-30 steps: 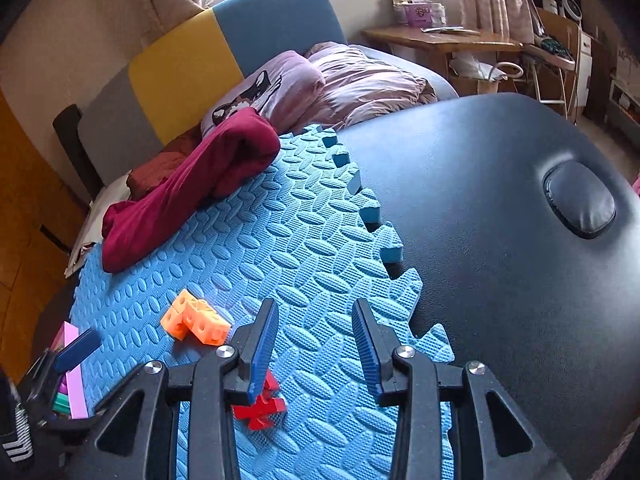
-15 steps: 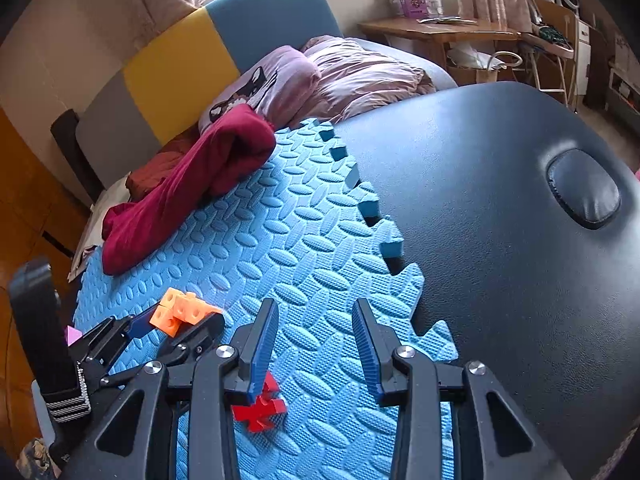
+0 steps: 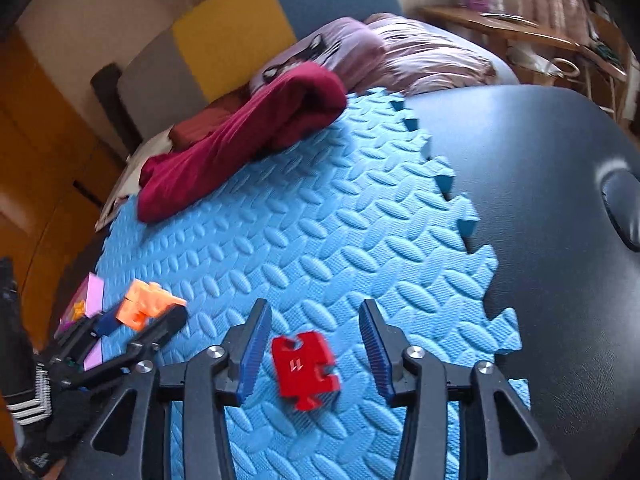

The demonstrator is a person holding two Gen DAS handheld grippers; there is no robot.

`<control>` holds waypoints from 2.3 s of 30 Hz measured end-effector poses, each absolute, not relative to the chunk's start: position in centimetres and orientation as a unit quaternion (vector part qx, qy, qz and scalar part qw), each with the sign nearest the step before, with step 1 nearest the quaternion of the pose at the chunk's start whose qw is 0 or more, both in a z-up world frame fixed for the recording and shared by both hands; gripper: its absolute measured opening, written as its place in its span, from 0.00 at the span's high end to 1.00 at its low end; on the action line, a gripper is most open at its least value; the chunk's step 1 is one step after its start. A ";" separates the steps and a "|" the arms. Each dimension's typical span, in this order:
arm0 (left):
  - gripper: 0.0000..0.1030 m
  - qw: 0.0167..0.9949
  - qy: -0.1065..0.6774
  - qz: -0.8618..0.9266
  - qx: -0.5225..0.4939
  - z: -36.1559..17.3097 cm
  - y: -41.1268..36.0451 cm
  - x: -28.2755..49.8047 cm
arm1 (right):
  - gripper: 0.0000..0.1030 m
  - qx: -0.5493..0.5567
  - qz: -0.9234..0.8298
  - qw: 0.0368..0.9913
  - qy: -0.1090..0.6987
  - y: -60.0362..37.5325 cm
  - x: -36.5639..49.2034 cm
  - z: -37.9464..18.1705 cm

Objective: Organize rigid objects
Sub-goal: 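Grasp the orange cube blocks with the left tool while the right tool grasps the red puzzle piece, then carry the orange cube blocks into the white tray and open the left tool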

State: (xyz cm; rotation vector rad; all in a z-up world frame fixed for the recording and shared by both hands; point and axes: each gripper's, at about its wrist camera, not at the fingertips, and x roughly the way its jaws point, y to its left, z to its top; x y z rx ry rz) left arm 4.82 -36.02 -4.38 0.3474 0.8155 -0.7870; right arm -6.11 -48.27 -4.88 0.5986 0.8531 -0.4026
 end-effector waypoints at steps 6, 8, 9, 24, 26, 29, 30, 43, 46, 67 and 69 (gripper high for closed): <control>0.42 0.837 0.374 -0.374 0.144 -2.5 -34.2 4.1 | 0.48 0.231 -0.186 0.852 0.432 -46.5 -5.4 -5.2; 0.42 0.837 0.374 -0.375 0.138 -1.9 -33.6 3.9 | 0.48 0.213 -0.181 0.849 0.449 -45.8 -5.1 -5.6; 0.42 0.838 0.374 -0.375 0.134 -1.7 -33.3 3.8 | 0.55 0.202 -0.180 0.846 0.459 -45.6 -4.9 -5.9; 0.42 0.851 0.352 -0.380 0.089 2.8 -26.3 0.0 | 0.67 0.090 -0.151 0.863 0.473 -41.6 -3.6 -6.8; 0.42 0.853 0.351 -0.376 0.086 2.9 -25.2 -0.6 | 0.67 0.089 -0.150 0.865 0.471 -41.5 -3.6 -6.8; 0.42 0.857 0.350 -0.368 0.084 2.9 -24.0 -1.0 | 0.67 0.080 -0.152 0.868 0.466 -41.3 -3.7 -6.8; 0.42 0.859 0.350 -0.365 0.084 2.9 -23.7 -1.2 | 0.67 0.077 -0.152 0.869 0.465 -41.2 -3.7 -6.8; 0.42 0.872 0.356 -0.329 0.068 1.9 -19.2 -1.0 | 0.67 0.064 -0.154 0.874 0.456 -40.9 -3.5 -6.9; 0.42 0.873 0.363 -0.319 0.061 1.5 -18.1 -0.5 | 0.69 0.055 -0.155 0.876 0.453 -40.8 -3.4 -6.9; 0.42 0.897 0.385 -0.216 -0.008 0.4 -5.8 2.7 | 0.69 0.026 -0.155 0.882 0.445 -40.3 -3.3 -6.9; 0.42 0.902 0.388 -0.186 -0.018 0.1 -3.1 3.1 | 0.69 0.027 -0.155 0.882 0.445 -40.3 -3.3 -6.9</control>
